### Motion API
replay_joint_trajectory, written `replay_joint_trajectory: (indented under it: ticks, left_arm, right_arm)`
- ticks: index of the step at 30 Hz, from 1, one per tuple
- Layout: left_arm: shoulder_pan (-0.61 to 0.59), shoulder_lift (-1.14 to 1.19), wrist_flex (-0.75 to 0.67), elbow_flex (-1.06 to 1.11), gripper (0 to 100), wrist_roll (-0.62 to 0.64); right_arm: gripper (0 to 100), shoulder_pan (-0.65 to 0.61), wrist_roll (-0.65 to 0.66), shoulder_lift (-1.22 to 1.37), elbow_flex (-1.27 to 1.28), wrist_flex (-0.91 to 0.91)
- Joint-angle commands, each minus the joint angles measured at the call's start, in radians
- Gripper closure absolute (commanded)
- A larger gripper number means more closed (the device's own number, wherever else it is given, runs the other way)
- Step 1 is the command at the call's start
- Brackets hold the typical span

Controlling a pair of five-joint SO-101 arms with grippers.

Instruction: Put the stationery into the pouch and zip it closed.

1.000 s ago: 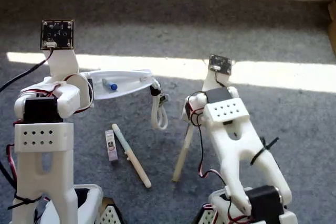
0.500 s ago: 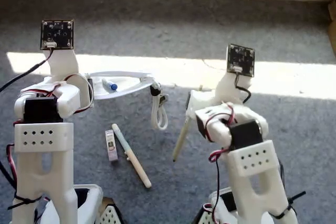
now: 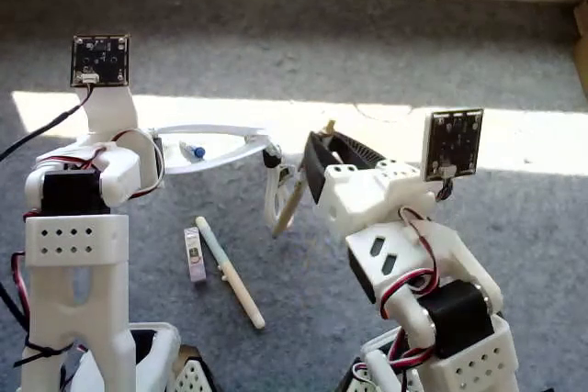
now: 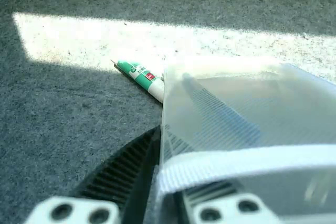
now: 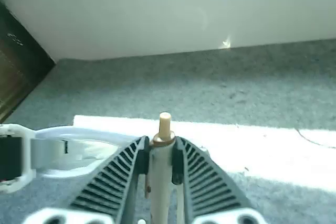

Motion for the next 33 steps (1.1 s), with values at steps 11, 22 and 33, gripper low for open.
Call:
replay_joint_trajectory:
  ticks: [11, 22, 33]
  left_arm:
    - [-0.01, 0.022, -0.014, 0.01, 99, 0.003]
    - [-0.01, 0.022, -0.014, 0.01, 99, 0.003]
    - [-0.01, 0.022, -0.014, 0.01, 99, 0.003]
  right_arm:
    - [99.3, -0.148, 0.012, -0.022, -0.059, -0.45]
    - [99.4, -0.17, 0.132, -0.016, 0.005, -0.76]
    - [99.4, -0.272, 0.296, -0.016, 0.278, -1.001]
